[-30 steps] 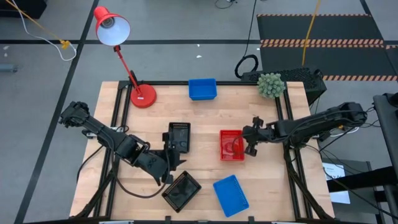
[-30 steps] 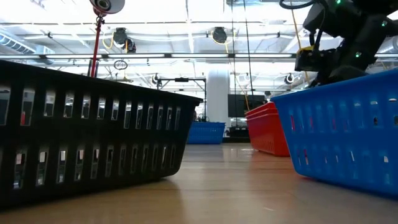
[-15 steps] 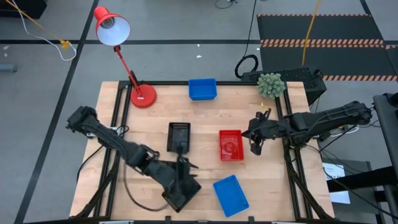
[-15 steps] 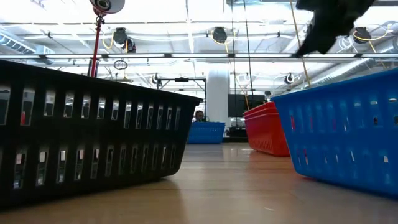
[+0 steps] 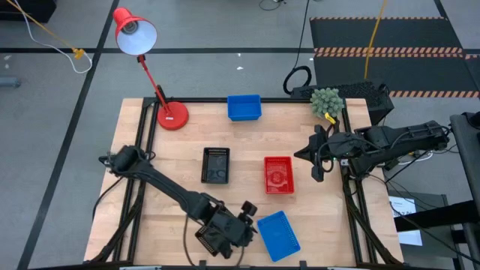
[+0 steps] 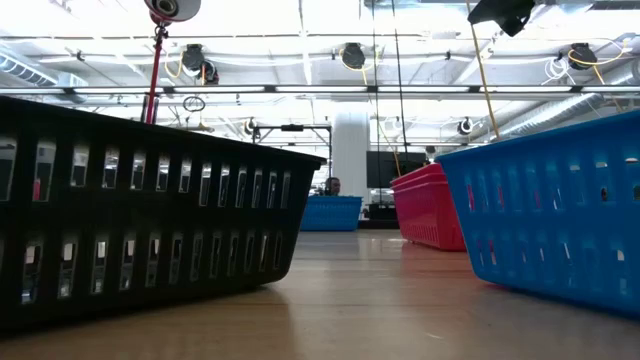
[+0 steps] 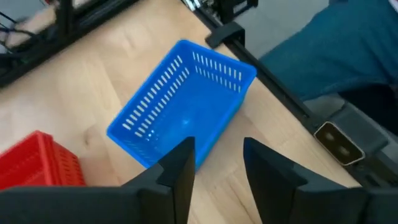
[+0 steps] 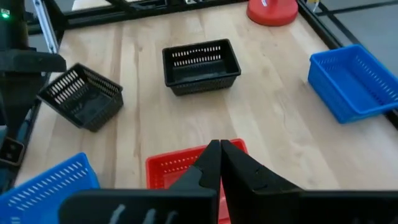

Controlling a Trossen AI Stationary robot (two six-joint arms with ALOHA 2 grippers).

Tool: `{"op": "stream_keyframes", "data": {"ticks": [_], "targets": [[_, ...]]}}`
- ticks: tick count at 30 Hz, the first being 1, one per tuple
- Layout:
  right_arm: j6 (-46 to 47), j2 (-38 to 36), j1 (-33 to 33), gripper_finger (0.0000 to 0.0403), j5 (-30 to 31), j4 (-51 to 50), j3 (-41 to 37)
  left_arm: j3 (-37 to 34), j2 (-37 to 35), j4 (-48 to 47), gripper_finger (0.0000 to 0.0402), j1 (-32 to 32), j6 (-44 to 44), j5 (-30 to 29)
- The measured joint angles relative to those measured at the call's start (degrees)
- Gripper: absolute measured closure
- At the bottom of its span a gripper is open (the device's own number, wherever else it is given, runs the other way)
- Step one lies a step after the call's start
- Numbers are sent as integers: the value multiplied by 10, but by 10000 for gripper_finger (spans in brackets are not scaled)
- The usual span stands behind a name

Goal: Stack baskets by color
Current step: Stack the bottom blue bin on top of the top blue bins

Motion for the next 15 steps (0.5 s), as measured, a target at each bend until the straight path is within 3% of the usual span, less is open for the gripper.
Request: {"op": "stream_keyframes", "data": {"ticks": [9, 15], "targets": [[-9, 0, 12, 399, -1, -24, 0, 69, 71, -25, 175, 18, 5, 0], [-9, 0, 21, 399, -1, -24, 0, 70, 99, -25, 174, 19, 28, 2]]}}
